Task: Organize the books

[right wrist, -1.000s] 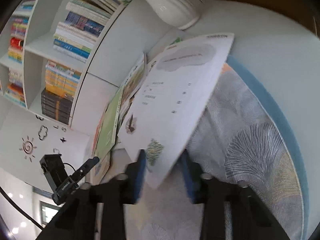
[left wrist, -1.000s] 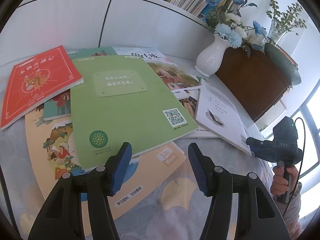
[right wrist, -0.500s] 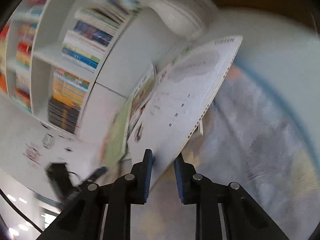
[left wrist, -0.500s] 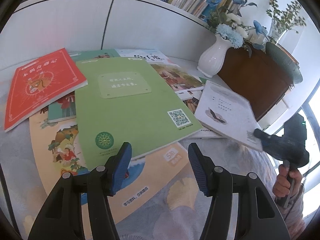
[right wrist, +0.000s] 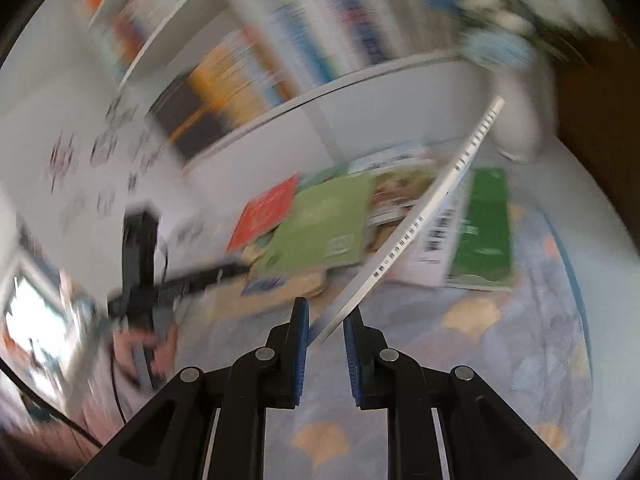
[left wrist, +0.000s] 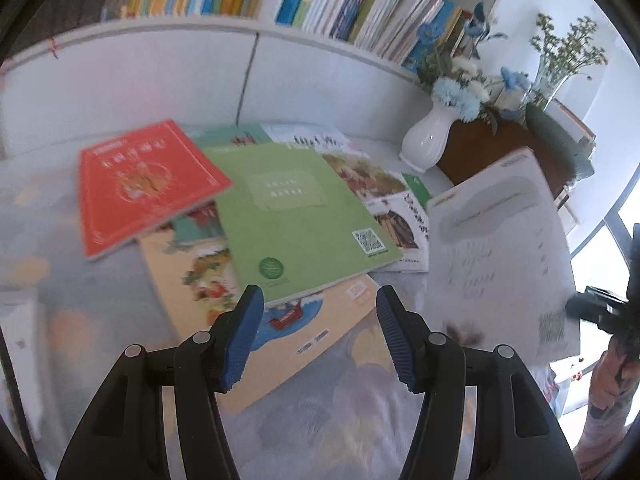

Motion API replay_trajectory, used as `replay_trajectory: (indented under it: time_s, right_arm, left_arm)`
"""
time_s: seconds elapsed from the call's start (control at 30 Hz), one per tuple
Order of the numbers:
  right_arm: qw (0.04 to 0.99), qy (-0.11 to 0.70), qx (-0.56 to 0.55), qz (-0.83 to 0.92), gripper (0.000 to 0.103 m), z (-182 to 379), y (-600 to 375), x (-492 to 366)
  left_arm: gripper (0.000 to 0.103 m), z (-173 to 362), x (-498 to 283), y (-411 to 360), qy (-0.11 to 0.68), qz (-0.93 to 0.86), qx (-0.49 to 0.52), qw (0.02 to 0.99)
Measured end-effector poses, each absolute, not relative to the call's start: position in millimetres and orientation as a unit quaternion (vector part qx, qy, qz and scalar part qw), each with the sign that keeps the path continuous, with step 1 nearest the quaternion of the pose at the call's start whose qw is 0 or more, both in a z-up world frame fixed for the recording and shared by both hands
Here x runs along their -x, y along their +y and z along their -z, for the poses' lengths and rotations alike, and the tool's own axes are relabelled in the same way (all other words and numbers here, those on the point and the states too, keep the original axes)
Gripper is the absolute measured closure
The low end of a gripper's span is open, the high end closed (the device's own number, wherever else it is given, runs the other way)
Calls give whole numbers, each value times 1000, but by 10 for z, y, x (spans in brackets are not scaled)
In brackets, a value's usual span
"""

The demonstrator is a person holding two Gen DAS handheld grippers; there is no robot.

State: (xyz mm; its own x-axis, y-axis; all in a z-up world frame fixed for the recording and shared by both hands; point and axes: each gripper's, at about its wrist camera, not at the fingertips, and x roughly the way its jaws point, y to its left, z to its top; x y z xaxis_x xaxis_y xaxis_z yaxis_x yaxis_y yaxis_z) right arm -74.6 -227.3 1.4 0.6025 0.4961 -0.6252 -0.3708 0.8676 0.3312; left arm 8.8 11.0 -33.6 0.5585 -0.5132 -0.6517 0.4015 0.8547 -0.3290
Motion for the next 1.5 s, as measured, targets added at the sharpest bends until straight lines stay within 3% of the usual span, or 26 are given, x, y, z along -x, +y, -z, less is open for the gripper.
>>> replay_trajectory:
  time_s: [0.27, 0.4, 0.63, 0.73, 0.8, 0.87, 1.07, 1.27, 1.5]
  right_arm:
    - [869, 394, -32, -298, 89, -113, -1109, 665]
    - [837, 434, -50, -331, 99, 78, -603, 481]
    - [771, 530, -110, -337, 96, 676, -340, 125]
    - [810, 508, -62, -286, 85, 758, -546, -21]
    - [831, 494, -30, -252, 53, 817, -695, -133]
    - [851, 476, -9, -224, 42, 864, -852, -221]
    - [841, 493, -11, -222, 39, 1014, -1060, -442]
    - [853, 471, 75, -210, 39, 1022, -889, -370]
    - [810, 525, 13, -261, 35, 1172, -990, 27]
  left_arm:
    - [46, 143, 326, 664, 364, 237, 55, 899]
    - [46, 187, 413, 933, 362, 209, 46, 907]
    - [46, 491, 384, 1197, 403, 187, 69, 893]
    - [46, 670, 373, 1106, 427, 195, 82, 879]
    - [46, 818, 386, 992, 452, 209, 93, 862]
    - [46, 935, 404, 868, 478, 229, 100, 842]
    - [46, 1057, 455, 465, 494, 255, 55, 829]
    - [46, 1002, 505, 434, 491, 253, 58, 831]
    - [48, 1021, 446, 639, 500, 225, 71, 833]
